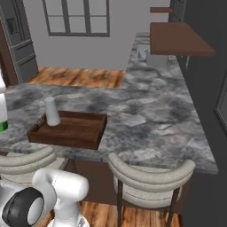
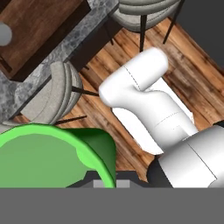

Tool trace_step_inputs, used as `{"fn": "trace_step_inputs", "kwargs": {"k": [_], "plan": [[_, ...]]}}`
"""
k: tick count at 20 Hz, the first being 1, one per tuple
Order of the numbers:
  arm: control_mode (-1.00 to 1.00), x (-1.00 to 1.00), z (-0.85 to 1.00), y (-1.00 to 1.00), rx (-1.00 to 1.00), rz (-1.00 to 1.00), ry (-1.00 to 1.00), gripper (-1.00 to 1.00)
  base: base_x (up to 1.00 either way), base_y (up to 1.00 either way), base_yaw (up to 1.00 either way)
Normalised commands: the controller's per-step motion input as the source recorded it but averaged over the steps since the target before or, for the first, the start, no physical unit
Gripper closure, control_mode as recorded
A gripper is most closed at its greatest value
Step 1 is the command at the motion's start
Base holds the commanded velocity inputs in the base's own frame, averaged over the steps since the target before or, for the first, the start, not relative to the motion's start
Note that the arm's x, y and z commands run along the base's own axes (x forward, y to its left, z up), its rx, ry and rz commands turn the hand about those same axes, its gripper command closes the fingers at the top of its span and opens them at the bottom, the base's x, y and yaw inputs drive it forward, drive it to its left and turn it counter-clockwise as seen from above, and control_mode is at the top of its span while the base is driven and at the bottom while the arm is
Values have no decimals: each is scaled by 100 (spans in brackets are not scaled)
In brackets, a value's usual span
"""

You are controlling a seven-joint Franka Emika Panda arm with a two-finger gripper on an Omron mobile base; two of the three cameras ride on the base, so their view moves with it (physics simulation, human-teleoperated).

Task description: There is a tray on the dining counter. Grab the cup, mug, and pitcher and place them on the tray. The pitcher may be placed next to the tray if it cannot fit the tray.

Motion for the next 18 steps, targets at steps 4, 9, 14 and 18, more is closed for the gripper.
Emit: {"fn": "trace_step_inputs", "kwargs": {"k": [4, 9, 14, 18], "plan": [[100, 0, 0, 0, 0, 0, 0, 100, 100, -69, 0], [100, 0, 0, 0, 0, 0, 0, 100, 90, -77, -39], [100, 0, 0, 0, 0, 0, 0, 100, 80, -60, -56], [100, 0, 0, 0, 0, 0, 0, 100, 95, -68, -49]]}}
